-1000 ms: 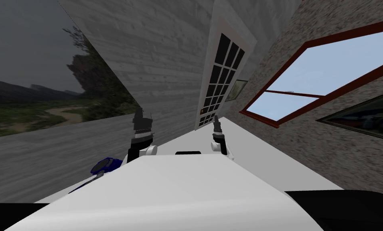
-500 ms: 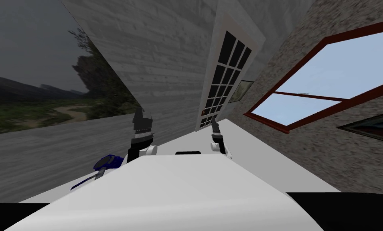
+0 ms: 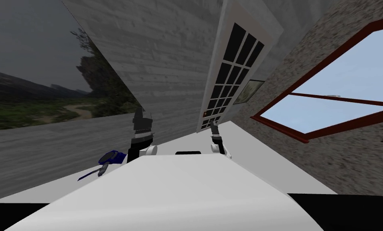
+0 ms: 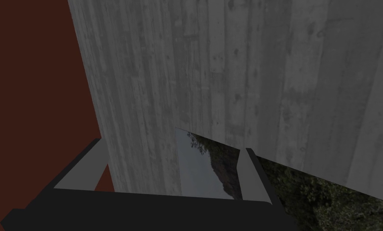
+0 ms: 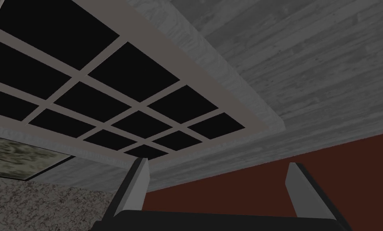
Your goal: Pull the door open
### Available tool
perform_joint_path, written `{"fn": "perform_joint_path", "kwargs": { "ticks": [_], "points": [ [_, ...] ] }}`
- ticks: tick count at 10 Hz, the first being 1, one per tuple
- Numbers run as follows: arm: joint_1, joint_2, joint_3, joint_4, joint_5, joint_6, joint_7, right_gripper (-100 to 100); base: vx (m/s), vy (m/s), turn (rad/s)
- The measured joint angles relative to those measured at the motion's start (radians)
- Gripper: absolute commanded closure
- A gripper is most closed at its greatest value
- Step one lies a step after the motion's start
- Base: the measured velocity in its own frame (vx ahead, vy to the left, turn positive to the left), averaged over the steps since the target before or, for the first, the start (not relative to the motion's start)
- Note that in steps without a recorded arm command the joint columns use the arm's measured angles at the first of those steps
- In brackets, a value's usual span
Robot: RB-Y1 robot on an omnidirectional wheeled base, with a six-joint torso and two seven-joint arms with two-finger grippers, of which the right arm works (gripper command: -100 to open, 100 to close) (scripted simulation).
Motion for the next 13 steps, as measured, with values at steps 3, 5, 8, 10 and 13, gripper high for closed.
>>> {"fn": "perform_joint_path", "kwargs": {
  "ticks": [3,5,8,10,13],
  "points": [
    [-0.029,-0.017,-0.004,0.091,0.001,-0.012,0.063,-100,0.073,-0.086,0.146],
    [-0.047,-0.027,-0.006,0.152,0.002,-0.023,0.106,-100,0.058,-0.077,0.085],
    [-0.059,-0.039,-0.008,0.219,0.003,-0.035,0.147,-100,0.046,-0.052,0.083],
    [-0.075,-0.045,-0.010,0.265,0.003,-0.044,0.170,-100,0.042,-0.048,0.125],
    [-0.102,-0.052,-0.012,0.356,0.007,-0.060,0.233,-100,0.063,-0.095,0.139]
  ]
}}
